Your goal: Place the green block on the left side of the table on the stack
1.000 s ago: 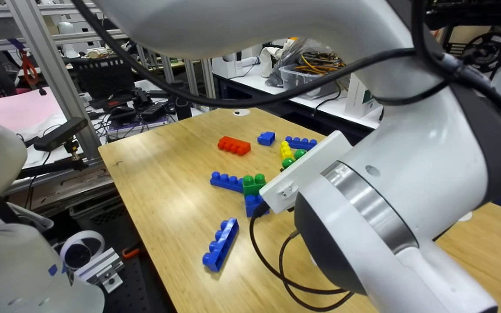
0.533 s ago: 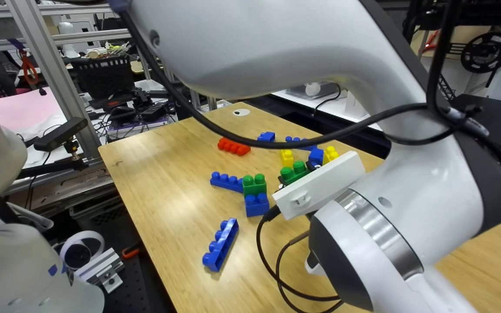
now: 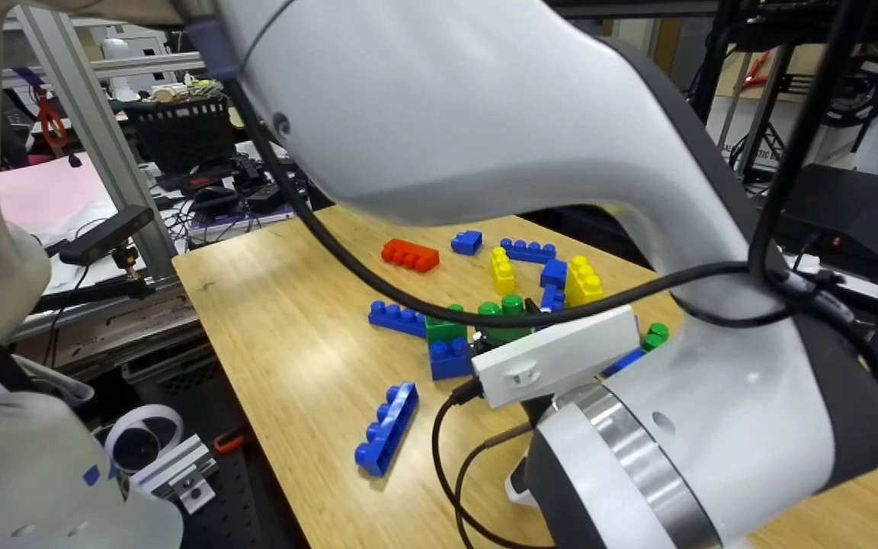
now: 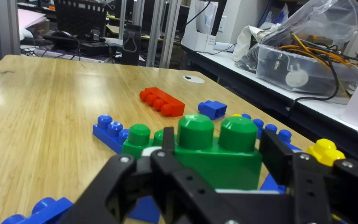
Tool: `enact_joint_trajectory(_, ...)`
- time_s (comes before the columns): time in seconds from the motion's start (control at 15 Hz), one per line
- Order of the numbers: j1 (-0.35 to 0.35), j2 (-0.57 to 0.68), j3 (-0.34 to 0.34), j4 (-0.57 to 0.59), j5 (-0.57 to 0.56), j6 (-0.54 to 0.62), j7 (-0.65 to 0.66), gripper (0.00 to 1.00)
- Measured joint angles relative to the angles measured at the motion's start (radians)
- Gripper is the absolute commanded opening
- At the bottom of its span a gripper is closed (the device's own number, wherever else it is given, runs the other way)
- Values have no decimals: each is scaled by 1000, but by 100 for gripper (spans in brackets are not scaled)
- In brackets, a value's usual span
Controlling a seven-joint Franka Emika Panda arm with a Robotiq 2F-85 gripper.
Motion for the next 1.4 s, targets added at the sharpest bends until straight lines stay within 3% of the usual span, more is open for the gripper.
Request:
enact_joint_trajectory(0.4, -2, -8, -13, -62, 0, -71, 0, 44)
enact_joint_trajectory(1.4, 21, 6, -15, -159, 32, -67, 12, 44)
